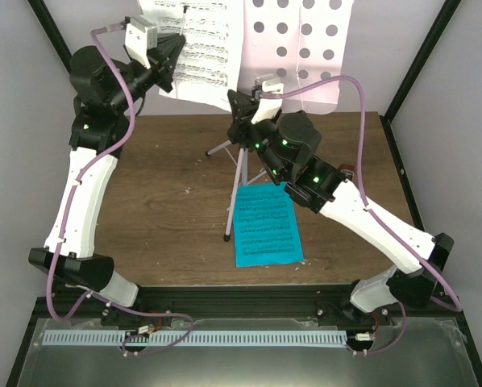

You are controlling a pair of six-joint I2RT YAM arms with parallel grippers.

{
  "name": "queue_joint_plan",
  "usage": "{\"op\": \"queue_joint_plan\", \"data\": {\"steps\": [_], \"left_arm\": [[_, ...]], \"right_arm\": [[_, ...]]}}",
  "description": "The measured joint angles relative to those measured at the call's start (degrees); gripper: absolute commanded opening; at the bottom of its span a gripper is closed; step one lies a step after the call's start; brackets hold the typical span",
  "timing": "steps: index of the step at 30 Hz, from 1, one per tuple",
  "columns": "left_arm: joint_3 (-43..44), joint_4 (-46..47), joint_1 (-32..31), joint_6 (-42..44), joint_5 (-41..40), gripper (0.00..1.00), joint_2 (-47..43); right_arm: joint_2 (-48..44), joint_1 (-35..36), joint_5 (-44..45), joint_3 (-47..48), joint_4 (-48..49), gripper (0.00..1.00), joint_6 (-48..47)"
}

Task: Pack up the instrument practice props

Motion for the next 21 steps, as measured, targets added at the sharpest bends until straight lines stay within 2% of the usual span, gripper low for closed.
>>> {"op": "queue_joint_plan", "data": {"steps": [9, 10, 11, 13, 15, 17, 21], "left_arm": [[-0.90, 1.79, 0.00, -1.25, -0.85, 0.00, -0.02], [-0.92, 1.84, 0.00, -1.46, -1.16, 0.04, -0.02], [-0.92, 1.81, 0.00, -1.60, -1.38, 0.17, -0.02], [-0.92, 1.66, -0.04, -1.92, -2.12, 0.52, -0.02], [-1.09, 1.09, -0.04, -2.43, -3.15, 0.70, -0.20], [-2.73, 1.01, -0.04, -3.06, -3.74, 0.79, -1.14], [-9.46, 2.45, -0.04, -4.98, -3.72, 0.86, -5.90]], "right_arm": [[-8.52, 0.00, 2.36, -6.75, 1.68, 0.01, -0.90], [-10.10, 0.00, 2.34, -7.85, 1.81, 0.01, -1.03], [-11.69, 0.00, 2.29, -8.81, 1.90, 0.01, -1.11], [-15.06, 0.00, 1.86, -10.67, 1.70, 0.01, -1.27], [-18.80, 0.00, 1.25, -12.63, 0.92, 0.01, -1.25], [-23.15, 0.00, 0.17, -15.08, -0.68, 0.01, -0.98], [-31.54, 0.00, -2.93, -19.28, -5.31, 0.01, 0.76]]}}
